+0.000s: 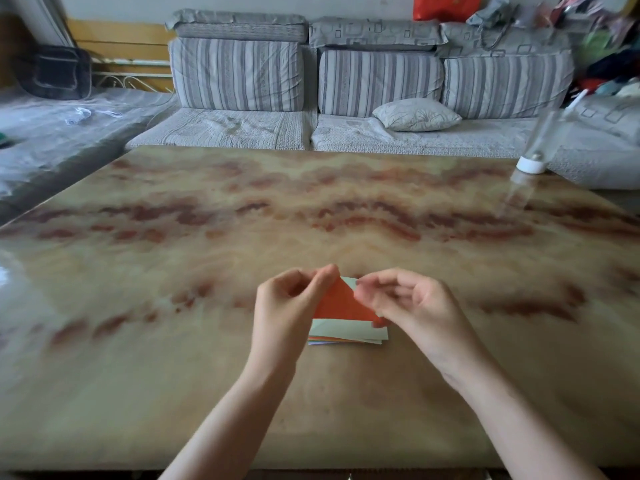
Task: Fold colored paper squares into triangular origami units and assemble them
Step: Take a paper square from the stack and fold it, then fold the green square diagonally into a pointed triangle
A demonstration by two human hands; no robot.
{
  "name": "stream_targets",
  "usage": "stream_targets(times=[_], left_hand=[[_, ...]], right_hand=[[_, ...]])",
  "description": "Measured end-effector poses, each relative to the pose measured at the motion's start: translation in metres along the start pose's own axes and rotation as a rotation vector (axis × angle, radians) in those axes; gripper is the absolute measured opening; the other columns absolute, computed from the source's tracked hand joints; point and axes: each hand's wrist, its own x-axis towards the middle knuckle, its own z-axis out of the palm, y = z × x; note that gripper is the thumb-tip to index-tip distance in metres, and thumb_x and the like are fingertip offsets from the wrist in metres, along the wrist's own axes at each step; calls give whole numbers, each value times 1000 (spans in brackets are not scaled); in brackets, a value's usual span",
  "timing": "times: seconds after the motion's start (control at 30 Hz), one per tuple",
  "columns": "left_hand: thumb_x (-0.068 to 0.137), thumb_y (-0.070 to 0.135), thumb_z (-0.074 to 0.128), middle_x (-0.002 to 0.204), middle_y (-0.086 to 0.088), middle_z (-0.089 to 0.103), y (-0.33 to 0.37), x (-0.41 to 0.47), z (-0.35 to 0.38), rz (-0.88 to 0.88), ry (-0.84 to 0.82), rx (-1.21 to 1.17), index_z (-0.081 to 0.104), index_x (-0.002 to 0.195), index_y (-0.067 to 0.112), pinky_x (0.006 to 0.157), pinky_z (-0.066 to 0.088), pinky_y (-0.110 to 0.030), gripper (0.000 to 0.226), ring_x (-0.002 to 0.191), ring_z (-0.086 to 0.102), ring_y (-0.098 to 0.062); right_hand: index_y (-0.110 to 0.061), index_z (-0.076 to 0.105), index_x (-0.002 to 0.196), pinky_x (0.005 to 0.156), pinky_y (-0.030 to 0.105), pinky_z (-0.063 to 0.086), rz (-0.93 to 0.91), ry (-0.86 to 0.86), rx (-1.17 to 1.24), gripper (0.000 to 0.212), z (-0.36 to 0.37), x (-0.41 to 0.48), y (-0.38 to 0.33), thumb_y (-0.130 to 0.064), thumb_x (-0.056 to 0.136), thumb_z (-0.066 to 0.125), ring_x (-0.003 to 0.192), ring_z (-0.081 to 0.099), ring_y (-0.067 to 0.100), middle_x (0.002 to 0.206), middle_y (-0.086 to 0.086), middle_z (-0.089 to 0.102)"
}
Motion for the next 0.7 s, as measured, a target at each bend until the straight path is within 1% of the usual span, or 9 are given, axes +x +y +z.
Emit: stream_targets(times=[0.1,0.17,0.27,0.33,0.4,0.47,0.53,0.6,0.7], left_hand=[[82,29,69,67,-1,69,-4,-1,5,-5,-81,27,73,72,10,63,43,-26,21,62,55,-7],[87,34,62,76,5,72,-7,1,4,38,-138,138,75,82,17,68,45,-23,22,70,61,-4],[88,40,60,93,13,67,-18,7,-2,229,-89,521,72,98,31,79,47,-23,18,90,62,-6],[84,45,62,101,12,60,-24,6,-5,312,-35,774,66,110,32,82,46,-27,29,98,56,-11],[80,51,64,107,8,57,-29,8,-6,291,-33,875,59,119,28,85,43,-26,45,104,52,-14],[77,52,67,110,5,54,-31,9,-7,231,-46,879,54,123,25,87,36,-23,55,109,47,-16],[74,49,71,110,4,52,-30,11,-9,199,-54,882,53,123,24,86,32,-21,58,110,44,-16],[73,46,73,108,5,54,-31,13,-11,190,-61,885,55,122,24,87,33,-21,57,108,44,-16],[72,41,76,104,5,57,-32,15,-11,192,-55,853,55,123,22,88,36,-23,58,106,47,-17]], right_hand=[[-13,71,81,55,22,49,-8,-25,-46,9,3,3,4,-10,74,76,55,59,12,65,4,67],[-12,70,78,51,18,46,7,54,-53,10,-4,10,9,-3,75,74,48,55,9,60,1,65],[-7,67,82,44,14,42,34,262,-49,9,-27,24,18,-1,77,72,41,51,3,58,1,64],[-9,67,87,44,15,41,27,379,-132,11,-44,33,27,-4,78,72,41,50,-1,62,0,64],[-11,67,91,51,18,40,16,465,-249,14,-57,40,38,-9,78,73,46,54,-1,67,0,66],[-14,67,91,55,20,39,18,529,-379,15,-65,45,47,-13,77,74,58,58,3,72,0,69],[-18,67,90,54,22,38,49,572,-507,14,-68,49,52,-16,78,72,67,60,14,78,1,71],[-18,67,89,53,25,35,70,589,-659,11,-65,52,56,-18,78,71,73,61,21,80,2,71],[-17,69,84,62,32,41,-17,628,-860,8,-62,57,66,-18,77,72,84,61,29,84,5,71]])
